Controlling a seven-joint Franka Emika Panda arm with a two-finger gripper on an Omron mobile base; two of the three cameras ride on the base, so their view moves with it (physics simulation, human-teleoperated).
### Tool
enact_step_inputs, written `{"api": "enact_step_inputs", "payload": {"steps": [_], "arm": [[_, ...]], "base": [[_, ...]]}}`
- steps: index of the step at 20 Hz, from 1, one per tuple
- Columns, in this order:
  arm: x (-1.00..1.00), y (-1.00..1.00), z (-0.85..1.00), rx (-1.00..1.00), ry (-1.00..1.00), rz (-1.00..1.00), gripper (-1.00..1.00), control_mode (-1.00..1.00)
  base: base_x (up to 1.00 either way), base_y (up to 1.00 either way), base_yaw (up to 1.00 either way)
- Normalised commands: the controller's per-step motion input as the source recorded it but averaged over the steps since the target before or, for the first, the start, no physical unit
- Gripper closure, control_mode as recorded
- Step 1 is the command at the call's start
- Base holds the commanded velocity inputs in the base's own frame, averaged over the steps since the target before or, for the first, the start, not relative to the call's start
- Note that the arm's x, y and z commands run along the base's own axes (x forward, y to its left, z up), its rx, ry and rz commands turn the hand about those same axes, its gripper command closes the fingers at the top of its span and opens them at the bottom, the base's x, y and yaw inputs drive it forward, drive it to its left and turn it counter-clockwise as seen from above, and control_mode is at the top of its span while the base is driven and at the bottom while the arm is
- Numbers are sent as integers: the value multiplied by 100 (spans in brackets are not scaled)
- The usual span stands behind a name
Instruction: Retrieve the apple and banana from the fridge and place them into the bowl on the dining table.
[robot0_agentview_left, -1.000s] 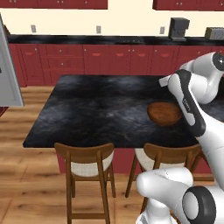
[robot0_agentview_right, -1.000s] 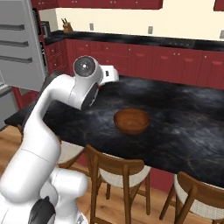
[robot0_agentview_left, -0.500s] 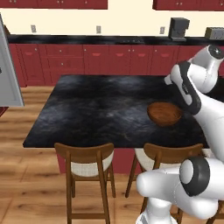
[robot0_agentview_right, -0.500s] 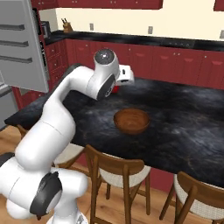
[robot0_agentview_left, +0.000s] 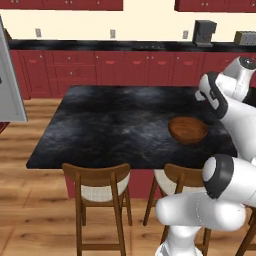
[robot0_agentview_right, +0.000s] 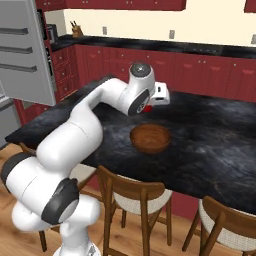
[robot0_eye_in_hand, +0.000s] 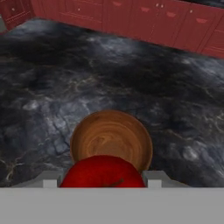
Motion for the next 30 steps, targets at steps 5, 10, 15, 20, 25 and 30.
{"api": "enact_step_inputs", "payload": {"steps": [5,10,15,20,25,30], "arm": [[29,-16,-52,1,0,0,100,-100],[13,0,-33,0,13,0,100,-100],[22,0,-34,0,20,0,100,-100],[32,0,-40,0,8,0,100,-100],[49,0,-43,0,0,0,100,-100],[38,0,-42,0,0,0,100,-100]], "base": [[0,0,0],[0,0,0],[0,0,0],[0,0,0],[0,0,0],[0,0,0]]}}
